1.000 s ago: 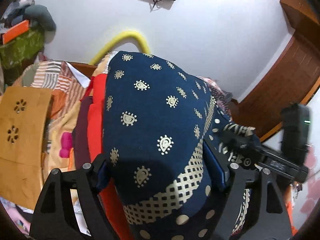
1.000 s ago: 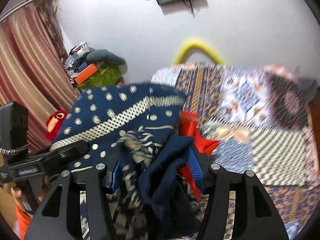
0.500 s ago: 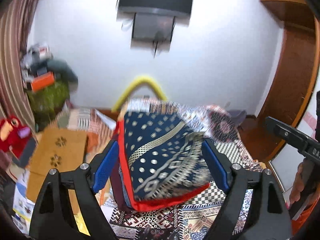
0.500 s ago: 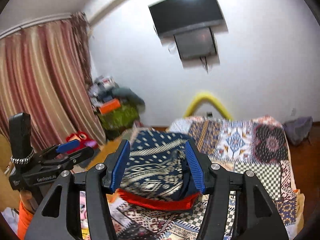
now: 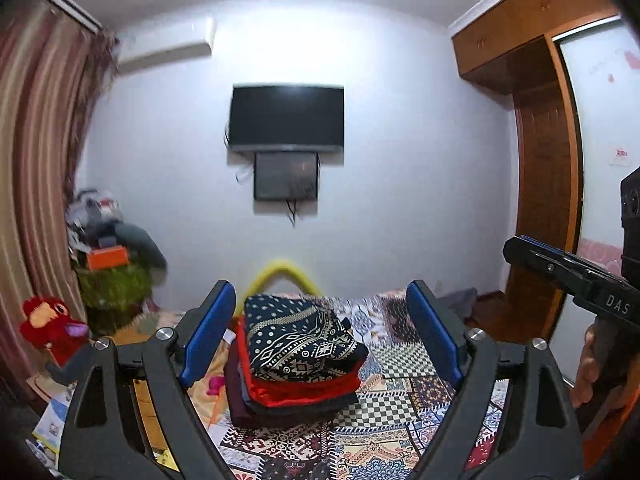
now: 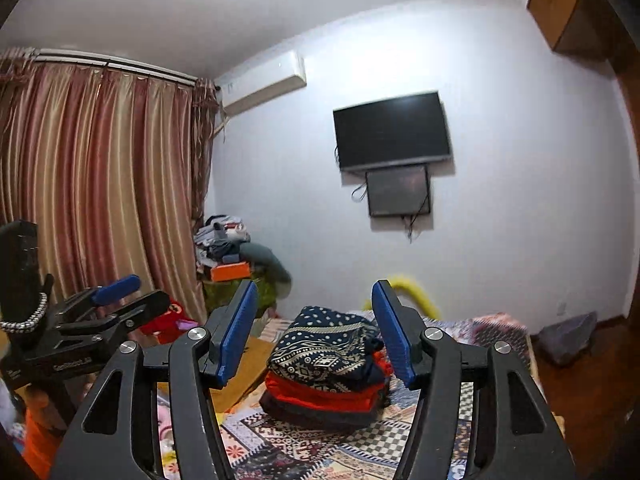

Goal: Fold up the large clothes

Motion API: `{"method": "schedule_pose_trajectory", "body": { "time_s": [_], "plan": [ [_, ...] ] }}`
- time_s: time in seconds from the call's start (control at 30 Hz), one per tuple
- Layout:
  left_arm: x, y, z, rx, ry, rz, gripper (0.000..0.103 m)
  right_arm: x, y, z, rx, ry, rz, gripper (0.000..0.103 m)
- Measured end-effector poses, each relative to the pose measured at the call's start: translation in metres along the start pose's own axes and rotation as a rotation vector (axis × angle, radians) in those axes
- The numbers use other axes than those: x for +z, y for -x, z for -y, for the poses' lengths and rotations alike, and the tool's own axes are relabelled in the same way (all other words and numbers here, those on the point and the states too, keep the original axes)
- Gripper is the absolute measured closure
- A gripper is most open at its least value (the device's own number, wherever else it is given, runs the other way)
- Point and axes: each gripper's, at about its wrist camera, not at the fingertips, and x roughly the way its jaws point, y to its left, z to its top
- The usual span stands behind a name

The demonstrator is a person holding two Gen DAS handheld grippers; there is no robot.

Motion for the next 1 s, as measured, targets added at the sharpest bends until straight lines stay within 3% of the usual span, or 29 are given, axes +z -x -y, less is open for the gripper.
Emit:
{"method": "schedule_pose_trajectory", "body": {
  "time_s": [0.13, 0.37, 1.0],
  "plan": [
    [-0.017, 0.033, 0.012, 0.039, 0.008, 0.057, 0.011, -0.010, 0.003, -0.008, -0.038, 0.000, 0.019, 0.028],
    [-0.035, 0.052, 0.019, 0.083, 0.016, 0.077, 0.001, -0.022, 0.008, -0.012, -0.126, 0.026, 0.024, 0.000],
    [-0.059, 0.039, 0.019, 0.113, 0.023, 0.034, 0.000, -0.037, 0.013, -0.005, -0.143, -0.008, -0.036, 0.000]
  ]
}}
